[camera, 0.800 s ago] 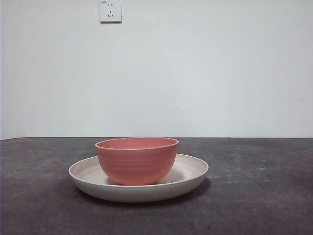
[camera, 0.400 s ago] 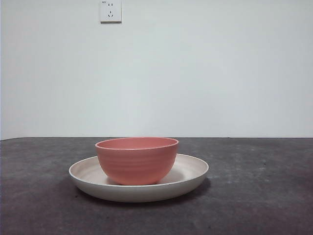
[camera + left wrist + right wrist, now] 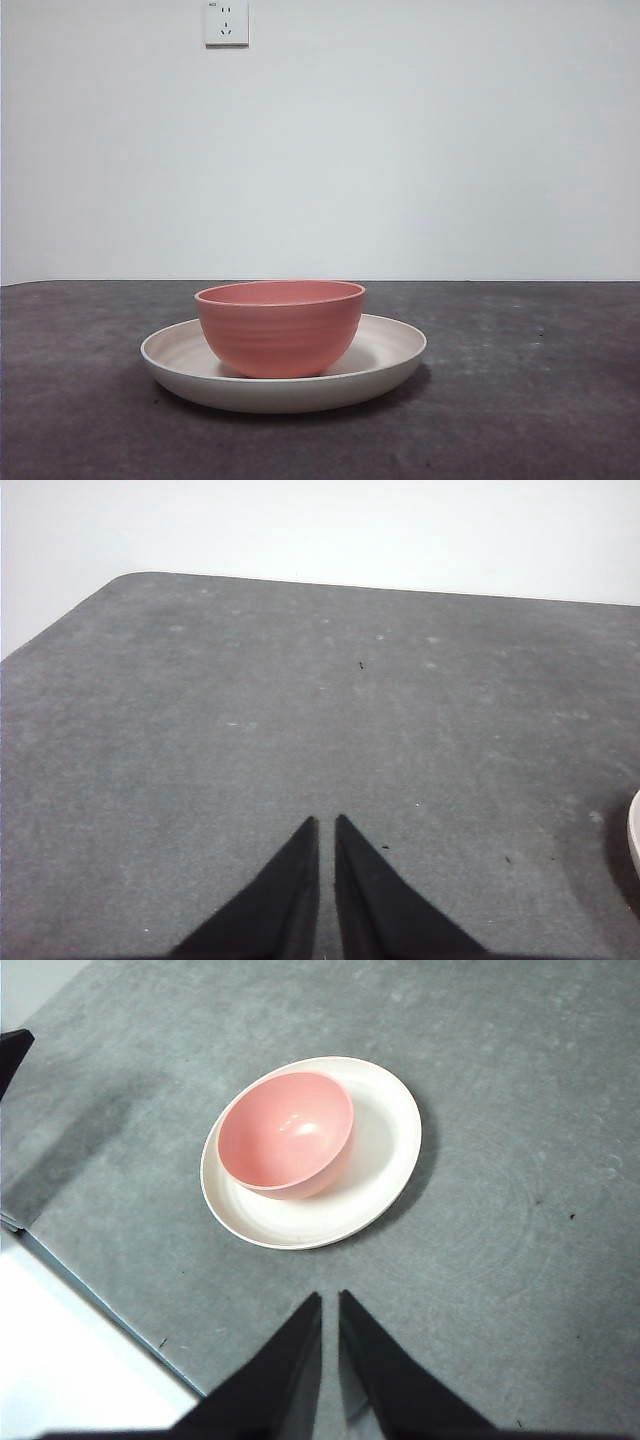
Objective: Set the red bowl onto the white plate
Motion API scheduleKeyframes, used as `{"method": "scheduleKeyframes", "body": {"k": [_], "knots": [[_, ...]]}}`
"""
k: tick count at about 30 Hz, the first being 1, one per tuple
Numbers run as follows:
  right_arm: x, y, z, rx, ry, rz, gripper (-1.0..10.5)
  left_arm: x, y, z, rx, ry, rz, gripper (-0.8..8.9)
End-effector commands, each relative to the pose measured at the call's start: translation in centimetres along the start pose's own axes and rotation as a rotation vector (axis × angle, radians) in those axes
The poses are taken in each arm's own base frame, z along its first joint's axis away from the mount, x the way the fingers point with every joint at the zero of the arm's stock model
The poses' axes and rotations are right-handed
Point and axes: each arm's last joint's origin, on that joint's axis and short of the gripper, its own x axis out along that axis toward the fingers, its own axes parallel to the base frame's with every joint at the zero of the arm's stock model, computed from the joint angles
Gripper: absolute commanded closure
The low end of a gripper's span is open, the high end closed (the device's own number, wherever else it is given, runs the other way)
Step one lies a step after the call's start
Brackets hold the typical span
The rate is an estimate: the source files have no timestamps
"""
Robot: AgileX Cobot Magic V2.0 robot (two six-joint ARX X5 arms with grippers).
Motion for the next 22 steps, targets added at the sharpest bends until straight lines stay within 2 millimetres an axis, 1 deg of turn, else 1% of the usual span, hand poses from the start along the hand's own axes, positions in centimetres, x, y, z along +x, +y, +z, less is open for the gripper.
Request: {"method": "scheduleKeyframes", "body": {"k": [1,4,6,8,10,13,17,20,22], "knots": [[-0.5,-0.2,0.1,0.022,-0.043,-0.009,9.2,0.2,0.1,-0.7,0.013,0.025,0.008,7.86],[-0.3,-1.1,-0.2,0.055,-0.092,-0.005,9.2,0.2,0.1,-0.7,0.013,0.025,0.008,7.86],[0.1,-2.2,-0.6,0.036,-0.175,-0.053,9.2,0.2,0.1,-0.7,0.013,0.025,0.008,7.86],[0.8,-3.5,-1.3,0.024,-0.295,-0.129,9.2,0.2,0.1,-0.7,0.013,0.025,0.008,7.86],[1.4,-4.9,-2.3,-0.016,-0.424,-0.206,9.2,0.2,0.1,-0.7,0.013,0.025,0.008,7.86],[2.2,-6.6,-4.4,-0.074,-0.535,-0.312,9.2,0.2,0.1,-0.7,0.013,0.025,0.008,7.86],[3.4,-8.6,-7.6,-0.072,-0.591,-0.527,9.2,0.2,0.1,-0.7,0.013,0.025,0.007,7.86],[4.1,-9.6,-9.2,-0.033,-0.594,-0.63,9.2,0.2,0.1,-0.7,0.013,0.025,0.008,7.86],[4.6,-10.0,-10.0,-0.019,-0.589,-0.661,9.2,0.2,0.1,-0.7,0.013,0.025,0.007,7.86]]}}
